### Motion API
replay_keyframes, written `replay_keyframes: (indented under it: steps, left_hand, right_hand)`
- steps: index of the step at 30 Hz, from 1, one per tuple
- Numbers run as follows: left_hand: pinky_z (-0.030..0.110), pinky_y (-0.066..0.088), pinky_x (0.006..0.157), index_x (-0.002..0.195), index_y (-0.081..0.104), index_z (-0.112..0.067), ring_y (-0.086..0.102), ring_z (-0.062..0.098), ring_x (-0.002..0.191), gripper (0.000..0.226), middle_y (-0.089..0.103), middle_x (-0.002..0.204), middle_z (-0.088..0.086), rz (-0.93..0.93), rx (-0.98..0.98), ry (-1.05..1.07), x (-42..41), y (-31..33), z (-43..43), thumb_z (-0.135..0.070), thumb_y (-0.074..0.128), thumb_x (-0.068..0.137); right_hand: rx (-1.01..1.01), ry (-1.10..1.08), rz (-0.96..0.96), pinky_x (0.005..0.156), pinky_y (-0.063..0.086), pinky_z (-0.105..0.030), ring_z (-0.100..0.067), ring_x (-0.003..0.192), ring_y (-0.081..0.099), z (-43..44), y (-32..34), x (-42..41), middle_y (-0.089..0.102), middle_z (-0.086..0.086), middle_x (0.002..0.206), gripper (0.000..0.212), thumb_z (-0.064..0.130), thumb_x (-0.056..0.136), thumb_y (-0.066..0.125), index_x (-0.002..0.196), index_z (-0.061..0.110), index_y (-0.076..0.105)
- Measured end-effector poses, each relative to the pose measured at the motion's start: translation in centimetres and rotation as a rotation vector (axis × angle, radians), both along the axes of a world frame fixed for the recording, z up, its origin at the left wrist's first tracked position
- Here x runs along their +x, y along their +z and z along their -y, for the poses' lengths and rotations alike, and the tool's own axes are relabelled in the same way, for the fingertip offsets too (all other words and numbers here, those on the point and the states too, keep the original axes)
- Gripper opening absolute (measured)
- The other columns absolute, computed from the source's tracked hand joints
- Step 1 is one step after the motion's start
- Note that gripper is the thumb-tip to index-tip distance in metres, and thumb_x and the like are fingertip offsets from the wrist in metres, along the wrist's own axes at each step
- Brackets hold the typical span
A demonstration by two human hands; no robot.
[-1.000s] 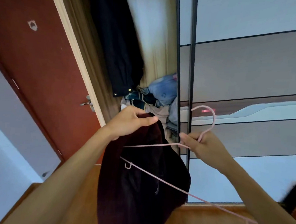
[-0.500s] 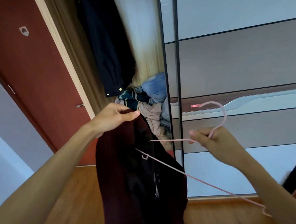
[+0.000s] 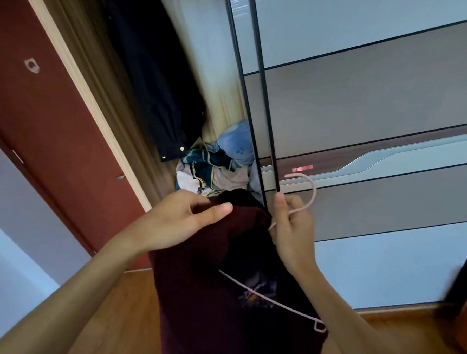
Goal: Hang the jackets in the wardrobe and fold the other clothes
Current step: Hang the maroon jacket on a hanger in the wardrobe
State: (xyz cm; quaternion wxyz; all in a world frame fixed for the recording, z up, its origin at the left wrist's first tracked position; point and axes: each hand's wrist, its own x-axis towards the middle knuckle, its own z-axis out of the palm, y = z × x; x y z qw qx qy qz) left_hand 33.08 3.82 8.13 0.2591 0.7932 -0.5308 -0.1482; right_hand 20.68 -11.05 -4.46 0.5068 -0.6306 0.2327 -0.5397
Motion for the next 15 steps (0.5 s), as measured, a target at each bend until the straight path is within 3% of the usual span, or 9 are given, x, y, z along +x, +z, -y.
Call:
replay_keyframes:
  steps: [1, 3, 5, 7, 9, 11, 13, 15]
  left_hand:
    - [0.037, 0.052, 0.072, 0.091, 0.070, -0.019, 0.067, 0.020, 0.077, 0.073, 0.068, 0.079, 0.004, 0.140, 0.035, 0.082, 0.0, -0.4, -0.5, -0.087, 0.051, 0.073]
    - [0.035, 0.053, 0.080, 0.123, 0.053, -0.032, 0.063, 0.013, 0.088, 0.082, 0.062, 0.096, -0.009, 0.388, 0.104, 0.247, -0.3, -1.2, -1.0, -0.090, 0.049, 0.066]
    - [0.040, 0.050, 0.089, 0.148, 0.033, -0.034, 0.060, 0.023, 0.108, 0.093, 0.055, 0.123, 0.000, 0.785, 0.073, 0.284, 0.1, -1.9, -0.8, -0.086, 0.049, 0.072]
    - [0.057, 0.034, 0.111, 0.152, 0.036, -0.033, 0.039, 0.037, 0.139, 0.092, 0.038, 0.150, 0.017, 1.048, -0.052, 0.110, 1.4, -2.2, -0.3, -0.078, 0.059, 0.075]
    - [0.060, 0.015, 0.120, 0.152, 0.038, -0.033, 0.020, 0.031, 0.151, 0.086, 0.031, 0.160, 0.010, 0.979, -0.095, -0.173, 1.8, -2.3, 0.6, -0.067, 0.065, 0.078]
    - [0.051, 0.021, 0.120, 0.149, 0.041, -0.032, 0.036, 0.016, 0.141, 0.075, 0.046, 0.147, -0.006, 0.799, -0.081, -0.290, 1.0, -3.2, 1.9, -0.069, 0.055, 0.085]
    - [0.041, 0.036, 0.107, 0.134, 0.054, -0.031, 0.053, 0.009, 0.114, 0.070, 0.060, 0.122, -0.013, 0.843, -0.116, -0.272, 0.6, -4.2, 3.5, -0.082, 0.041, 0.086]
    - [0.034, 0.046, 0.083, 0.110, 0.062, -0.027, 0.060, 0.009, 0.086, 0.072, 0.064, 0.094, -0.013, 0.941, -0.103, -0.260, 1.0, -4.9, 5.0, -0.088, 0.036, 0.082]
  right_hand:
    - [0.029, -0.013, 0.025, 0.050, 0.038, -0.031, -0.014, 0.045, 0.047, 0.3, -0.1, -0.1, 0.046, 0.006, 0.048, 0.042, 0.055, 0.099, 0.043, 0.071, 0.024, 0.048]
    - [0.078, -0.002, 0.087, 0.046, 0.037, -0.028, -0.013, 0.043, 0.043, 0.3, 0.2, -0.3, 0.044, 0.002, 0.048, 0.044, 0.050, 0.101, 0.042, 0.073, 0.017, 0.048]
    - [0.089, 0.030, 0.143, 0.041, 0.034, -0.026, -0.014, 0.040, 0.040, 0.1, 1.0, -0.3, 0.041, -0.006, 0.049, 0.044, 0.043, 0.101, 0.042, 0.072, 0.010, 0.046]
    - [0.042, 0.051, 0.178, 0.040, 0.034, -0.024, -0.012, 0.039, 0.039, 0.1, 1.9, -0.4, 0.040, -0.008, 0.049, 0.045, 0.042, 0.099, 0.042, 0.071, 0.007, 0.043]
    - [-0.020, 0.066, 0.186, 0.042, 0.036, -0.023, -0.009, 0.040, 0.041, 0.1, 2.4, -0.4, 0.043, -0.003, 0.048, 0.040, 0.042, 0.098, 0.044, 0.069, 0.013, 0.045]
    - [-0.037, 0.075, 0.177, 0.044, 0.037, -0.025, -0.010, 0.041, 0.044, 0.3, 2.1, -0.2, 0.046, -0.003, 0.048, 0.041, 0.040, 0.100, 0.045, 0.069, 0.014, 0.047]
    - [-0.017, 0.064, 0.168, 0.045, 0.039, -0.030, -0.014, 0.043, 0.045, 0.4, 1.5, 0.2, 0.046, -0.006, 0.049, 0.050, 0.045, 0.102, 0.045, 0.070, 0.007, 0.047]
    - [0.014, 0.065, 0.161, 0.046, 0.040, -0.033, -0.017, 0.043, 0.047, 0.5, 0.6, 0.5, 0.047, -0.001, 0.048, 0.055, 0.056, 0.098, 0.044, 0.069, 0.008, 0.047]
